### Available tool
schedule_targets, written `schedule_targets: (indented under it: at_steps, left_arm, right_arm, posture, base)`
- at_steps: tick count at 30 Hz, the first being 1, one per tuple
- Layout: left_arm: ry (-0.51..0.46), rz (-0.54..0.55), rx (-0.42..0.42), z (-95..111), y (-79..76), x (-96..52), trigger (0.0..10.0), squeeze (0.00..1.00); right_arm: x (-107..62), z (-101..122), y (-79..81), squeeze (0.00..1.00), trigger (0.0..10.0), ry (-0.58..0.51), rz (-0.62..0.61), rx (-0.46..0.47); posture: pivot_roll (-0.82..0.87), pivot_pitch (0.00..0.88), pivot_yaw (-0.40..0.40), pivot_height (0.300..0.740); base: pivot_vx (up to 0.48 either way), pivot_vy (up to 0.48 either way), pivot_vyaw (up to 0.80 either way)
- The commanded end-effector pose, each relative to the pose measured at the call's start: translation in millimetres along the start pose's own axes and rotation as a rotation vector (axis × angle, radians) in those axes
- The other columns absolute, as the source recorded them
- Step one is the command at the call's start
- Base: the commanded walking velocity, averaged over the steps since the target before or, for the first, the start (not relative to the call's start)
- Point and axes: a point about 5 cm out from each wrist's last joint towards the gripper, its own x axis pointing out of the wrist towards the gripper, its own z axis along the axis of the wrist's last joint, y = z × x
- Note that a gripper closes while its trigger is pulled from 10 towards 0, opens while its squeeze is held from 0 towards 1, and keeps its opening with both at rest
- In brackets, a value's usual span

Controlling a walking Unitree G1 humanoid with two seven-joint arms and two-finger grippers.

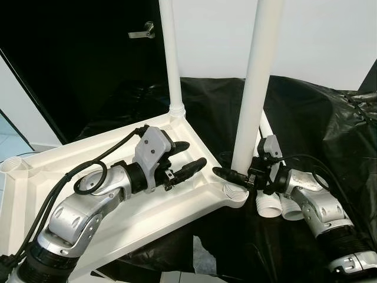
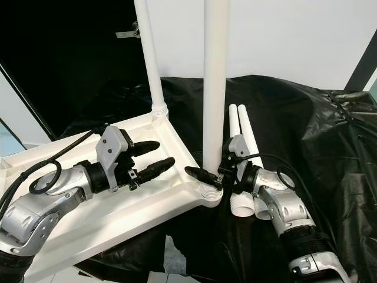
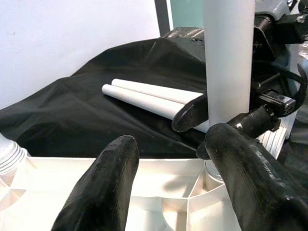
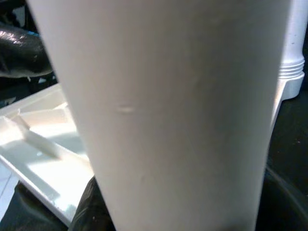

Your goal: Building children table

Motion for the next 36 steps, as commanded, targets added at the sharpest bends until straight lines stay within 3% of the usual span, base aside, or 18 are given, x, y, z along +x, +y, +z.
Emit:
schedule_targets:
  at_steps: [1, 13, 18, 20, 24, 27, 30, 33, 36]
  left_arm:
    - [-0.001, -0.085, 0.003, 3, -3.9, -1.9, 10.0, 0.0]
    - [-0.003, -0.087, 0.006, 1, -3.6, -0.5, 10.0, 0.0]
    - [-0.005, -0.086, 0.003, 1, -3.4, -0.4, 10.0, 0.0]
    - [-0.006, -0.085, 0.002, 1, -2.8, 0.1, 10.0, 0.0]
    - [-0.007, -0.085, 0.001, 1, -2.5, 0.8, 10.0, 0.0]
    - [-0.007, -0.087, 0.001, 1, -3.0, 0.9, 10.0, 0.0]
    - [-0.008, -0.09, 0.002, 1, -3.0, 1.2, 10.0, 0.0]
    - [-0.009, -0.092, 0.002, 2, -3.0, 1.5, 10.0, 0.0]
    - [-0.01, -0.093, 0.002, 2, -3.2, 1.5, 10.0, 0.0]
  right_arm:
    - [-12.4, -44, 9.0, 0.0, 10.0, 0.171, -0.027, 0.161]
    - [-3.7, -53, 23.7, 0.0, 10.0, 0.084, -0.108, 0.293]
    - [3.0, -58, 31.9, 0.0, 10.0, 0.135, -0.149, 0.159]
    - [8.0, -59, 37.8, 0.0, 10.0, 0.184, -0.152, 0.027]
    - [12.6, -58, 43.2, 0.0, 10.0, 0.211, -0.139, -0.071]
    - [13.9, -58, 45.6, 0.0, 10.0, 0.219, -0.133, -0.091]
    - [14.8, -58, 46.2, 0.0, 10.0, 0.217, -0.134, -0.083]
    - [15.6, -57, 43.8, 0.0, 10.0, 0.175, -0.175, -0.004]
    - [14.1, -53, 36.6, 0.0, 10.0, 0.067, -0.29, 0.17]
  posture:
    - [0.11, 0.0, 0.05, 0.74]
    - [0.11, 0.0, 0.049, 0.74]
    - [0.1, 0.0, 0.049, 0.74]
    - [0.1, 0.0, 0.051, 0.74]
    - [0.1, 0.0, 0.053, 0.74]
    - [0.1, 0.0, 0.052, 0.74]
    - [0.09, 0.0, 0.055, 0.74]
    - [0.09, 0.0, 0.053, 0.74]
    - [0.1, 0.0, 0.051, 0.74]
  base:
    - [0.0, 0.0, 0.0]
    - [0.0, 0.0, 0.0]
    - [0.0, 0.0, 0.0]
    - [0.0, 0.0, 0.0]
    - [0.0, 0.0, 0.0]
    - [0.0, 0.0, 0.0]
    - [0.0, 0.0, 0.0]
    - [0.0, 0.0, 0.0]
    - [0.0, 0.0, 0.0]
